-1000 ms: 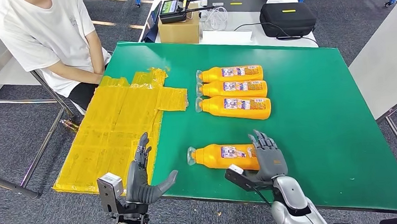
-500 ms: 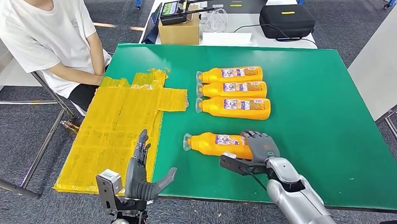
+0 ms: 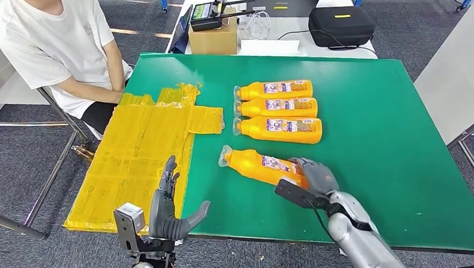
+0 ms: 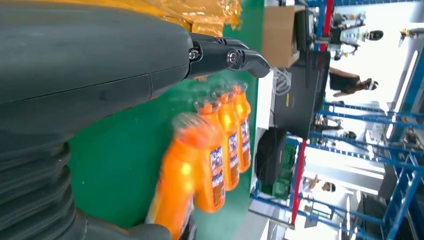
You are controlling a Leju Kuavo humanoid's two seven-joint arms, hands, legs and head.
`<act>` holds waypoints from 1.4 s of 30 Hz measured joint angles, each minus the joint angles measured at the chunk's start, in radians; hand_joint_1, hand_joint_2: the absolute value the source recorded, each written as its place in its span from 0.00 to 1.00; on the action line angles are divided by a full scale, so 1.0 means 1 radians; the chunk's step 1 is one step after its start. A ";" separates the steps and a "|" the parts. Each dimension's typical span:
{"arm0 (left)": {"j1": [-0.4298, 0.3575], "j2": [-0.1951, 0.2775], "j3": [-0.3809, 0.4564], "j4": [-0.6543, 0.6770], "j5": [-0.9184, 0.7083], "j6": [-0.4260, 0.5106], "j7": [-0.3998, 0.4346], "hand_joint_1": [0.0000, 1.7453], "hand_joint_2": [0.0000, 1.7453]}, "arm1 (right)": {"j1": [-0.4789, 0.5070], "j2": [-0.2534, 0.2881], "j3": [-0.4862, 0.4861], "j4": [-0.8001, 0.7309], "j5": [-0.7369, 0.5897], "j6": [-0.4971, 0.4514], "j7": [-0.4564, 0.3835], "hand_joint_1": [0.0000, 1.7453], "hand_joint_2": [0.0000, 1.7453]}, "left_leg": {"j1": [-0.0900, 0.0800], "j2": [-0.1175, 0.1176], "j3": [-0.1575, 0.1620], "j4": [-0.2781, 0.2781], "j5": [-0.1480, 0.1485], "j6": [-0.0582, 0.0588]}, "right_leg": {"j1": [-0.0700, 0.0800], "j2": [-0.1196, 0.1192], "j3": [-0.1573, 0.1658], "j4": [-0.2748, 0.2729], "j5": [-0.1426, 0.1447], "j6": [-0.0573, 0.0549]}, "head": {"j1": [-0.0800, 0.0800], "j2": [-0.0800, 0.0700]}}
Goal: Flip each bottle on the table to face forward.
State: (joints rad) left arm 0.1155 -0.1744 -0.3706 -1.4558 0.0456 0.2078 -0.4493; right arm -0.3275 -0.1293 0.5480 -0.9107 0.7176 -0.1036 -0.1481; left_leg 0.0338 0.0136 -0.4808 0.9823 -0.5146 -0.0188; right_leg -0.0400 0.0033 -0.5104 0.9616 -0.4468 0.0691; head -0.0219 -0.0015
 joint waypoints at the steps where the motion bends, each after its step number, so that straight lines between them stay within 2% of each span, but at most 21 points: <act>1: 0.001 0.000 -0.002 0.000 0.004 0.011 0.002 0.00 1.00 | 0.030 0.006 -0.013 -0.027 -0.041 -0.015 -0.034 1.00 1.00 | 0.000 0.000 0.000 0.000 0.000 0.000 | 0.000 0.000 0.000 0.000 0.000 0.000 | 0.000 0.000; 6: 0.003 -0.001 -0.016 0.010 0.028 0.082 0.018 0.00 1.00 | 0.201 0.071 -0.081 -0.213 -0.234 -0.094 -0.178 1.00 1.00 | 0.001 -0.001 -0.008 0.000 0.001 0.000 | 0.001 -0.001 -0.006 0.001 0.000 0.000 | 0.000 0.000; 9: 0.002 0.000 -0.031 0.018 0.060 0.078 0.016 0.00 1.00 | 0.259 0.119 -0.109 -0.316 -0.321 -0.150 -0.232 1.00 1.00 | 0.001 -0.001 -0.011 0.000 0.001 0.000 | 0.000 -0.001 -0.009 0.001 0.000 0.000 | 0.000 0.000; 11: 0.000 0.002 -0.042 0.021 0.101 0.039 0.004 0.00 1.00 | 0.270 0.143 -0.124 -0.367 -0.374 -0.167 -0.255 1.00 1.00 | 0.000 -0.001 -0.012 0.000 0.001 0.000 | 0.000 -0.001 -0.009 0.001 0.000 0.000 | 0.000 0.000; 14: 0.000 0.004 -0.047 0.012 0.290 -0.146 0.002 0.00 1.00 | 0.263 0.169 -0.130 -0.406 -0.412 -0.140 -0.263 1.00 1.00 | -0.001 -0.001 -0.013 0.000 0.001 0.000 | -0.001 -0.001 -0.010 0.001 0.000 0.000 | 0.000 0.000; 15: 0.001 0.004 -0.047 0.004 0.353 -0.203 0.005 0.00 1.00 | 0.255 0.174 -0.127 -0.410 -0.411 -0.121 -0.262 1.00 1.00 | -0.001 -0.001 -0.013 0.000 0.001 0.000 | -0.001 -0.001 -0.010 0.001 0.000 0.000 | 0.000 0.000; 17: -0.001 0.006 -0.043 -0.014 0.391 -0.245 0.008 0.00 1.00 | 0.235 0.181 -0.111 -0.407 -0.387 -0.086 -0.262 1.00 1.00 | 0.000 -0.001 -0.013 0.000 0.001 0.000 | -0.001 -0.001 -0.011 0.001 0.000 0.000 | 0.000 0.000; 22: -0.025 0.006 -0.038 -0.021 0.297 -0.230 0.014 0.00 1.00 | 0.189 0.204 -0.013 -0.344 -0.305 -0.055 -0.286 1.00 1.00 | 0.001 -0.001 -0.013 0.000 0.001 0.000 | 0.000 -0.001 -0.011 0.001 0.000 0.000 | 0.000 0.000; 28: -0.038 -0.001 -0.045 -0.018 0.271 -0.229 0.005 0.00 1.00 | 0.158 0.231 0.083 -0.272 -0.287 -0.055 -0.289 1.00 1.00 | 0.000 -0.001 -0.014 0.000 0.001 0.000 | 0.000 -0.001 -0.011 0.001 0.000 0.000 | 0.000 0.000; 32: -0.041 -0.002 -0.050 -0.018 0.257 -0.221 -0.006 0.00 1.00 | 0.144 0.237 0.118 -0.241 -0.278 -0.057 -0.289 1.00 1.00 | 0.000 -0.002 -0.014 0.000 0.001 0.000 | 0.000 -0.001 -0.012 0.001 0.000 0.000 | 0.000 0.000; 41: -0.051 -0.009 -0.054 -0.006 0.246 -0.128 0.010 0.00 1.00 | 0.113 0.248 0.183 -0.183 -0.260 -0.103 -0.275 1.00 1.00 | 0.000 -0.001 -0.015 0.000 0.001 0.000 | 0.000 -0.001 -0.013 0.001 0.000 0.000 | 0.000 0.000; 42: -0.053 -0.010 -0.054 -0.004 0.251 -0.130 0.011 0.03 1.00 | 0.109 0.249 0.188 -0.177 -0.263 -0.104 -0.274 0.85 1.00 | 0.000 -0.001 -0.015 0.000 0.001 0.000 | 0.000 -0.001 -0.013 0.001 0.000 0.000 | 0.000 0.000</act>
State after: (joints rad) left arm 0.0627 -0.1840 -0.4248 -1.4593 0.2965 0.0779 -0.4387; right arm -0.2190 0.1194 0.7361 -1.0878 0.4546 -0.2075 -0.4217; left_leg 0.0338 0.0123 -0.4961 0.9822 -0.5135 -0.0187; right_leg -0.0401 0.0021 -0.5234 0.9624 -0.4468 0.0690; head -0.0217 -0.0015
